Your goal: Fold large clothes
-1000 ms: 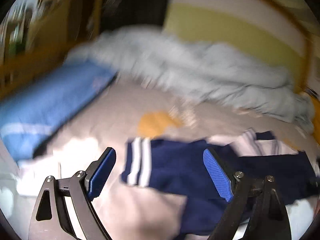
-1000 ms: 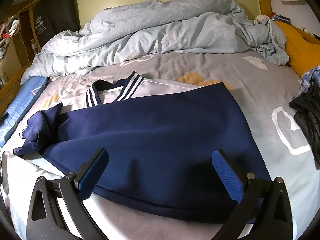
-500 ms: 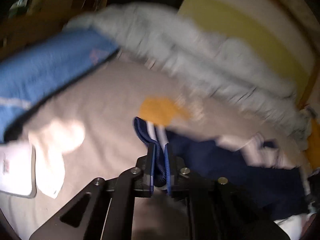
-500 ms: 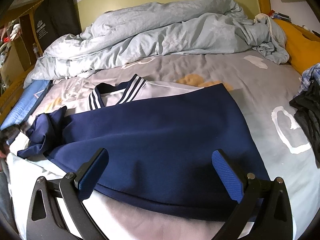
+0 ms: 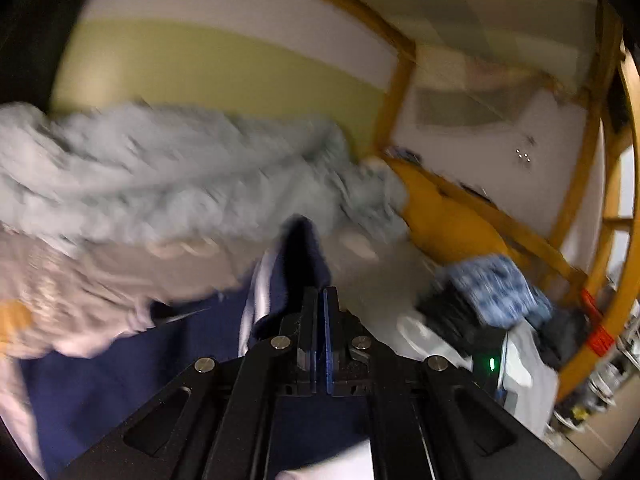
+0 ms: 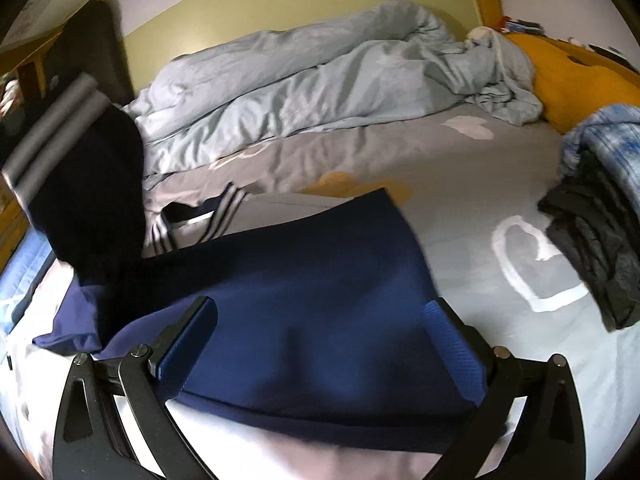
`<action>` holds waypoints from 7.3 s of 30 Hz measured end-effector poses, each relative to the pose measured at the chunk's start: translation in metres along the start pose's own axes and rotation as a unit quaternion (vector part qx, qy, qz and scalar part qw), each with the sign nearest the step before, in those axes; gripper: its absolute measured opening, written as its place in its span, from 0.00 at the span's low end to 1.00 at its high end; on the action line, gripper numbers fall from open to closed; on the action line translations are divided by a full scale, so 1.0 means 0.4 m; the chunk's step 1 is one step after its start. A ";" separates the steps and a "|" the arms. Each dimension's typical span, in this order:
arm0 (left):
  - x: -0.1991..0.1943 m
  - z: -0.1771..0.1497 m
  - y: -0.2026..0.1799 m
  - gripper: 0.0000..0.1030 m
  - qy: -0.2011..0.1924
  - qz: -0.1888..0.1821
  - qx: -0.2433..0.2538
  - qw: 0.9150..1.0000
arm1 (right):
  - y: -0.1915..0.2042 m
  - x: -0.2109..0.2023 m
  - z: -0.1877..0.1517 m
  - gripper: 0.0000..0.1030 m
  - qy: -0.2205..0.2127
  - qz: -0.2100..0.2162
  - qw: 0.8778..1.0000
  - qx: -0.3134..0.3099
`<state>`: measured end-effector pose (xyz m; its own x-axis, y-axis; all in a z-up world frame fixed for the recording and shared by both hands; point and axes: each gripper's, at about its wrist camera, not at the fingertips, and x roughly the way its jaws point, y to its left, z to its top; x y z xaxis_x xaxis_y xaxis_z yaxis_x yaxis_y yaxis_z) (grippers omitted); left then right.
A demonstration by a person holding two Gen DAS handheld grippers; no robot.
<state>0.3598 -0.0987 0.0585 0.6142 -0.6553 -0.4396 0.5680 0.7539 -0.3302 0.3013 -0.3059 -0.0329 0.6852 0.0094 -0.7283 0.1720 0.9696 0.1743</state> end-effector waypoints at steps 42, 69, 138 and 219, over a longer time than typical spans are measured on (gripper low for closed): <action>-0.159 -0.373 0.506 0.62 0.086 0.343 -0.101 0.930 | -0.101 0.225 0.119 0.49 0.107 -0.133 0.985 0.000; -0.626 -0.440 0.032 1.00 -0.153 0.332 0.031 0.930 | 0.129 -0.429 -0.086 1.00 -0.098 -0.045 0.991 -0.077; -0.679 -0.662 0.047 0.84 -0.094 0.337 0.049 0.936 | 0.020 -0.462 -0.417 0.95 -0.119 -0.150 0.978 -0.077; -0.541 -0.382 0.074 0.22 -0.035 0.290 -0.027 0.956 | -0.012 -0.302 -0.061 0.05 -0.064 -0.008 0.995 -0.074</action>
<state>0.1600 0.0725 0.0164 0.8538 -0.1265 -0.5050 0.0930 0.9915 -0.0910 0.2003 -0.3057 0.0382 0.7693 -0.0285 -0.6382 0.0834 0.9949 0.0561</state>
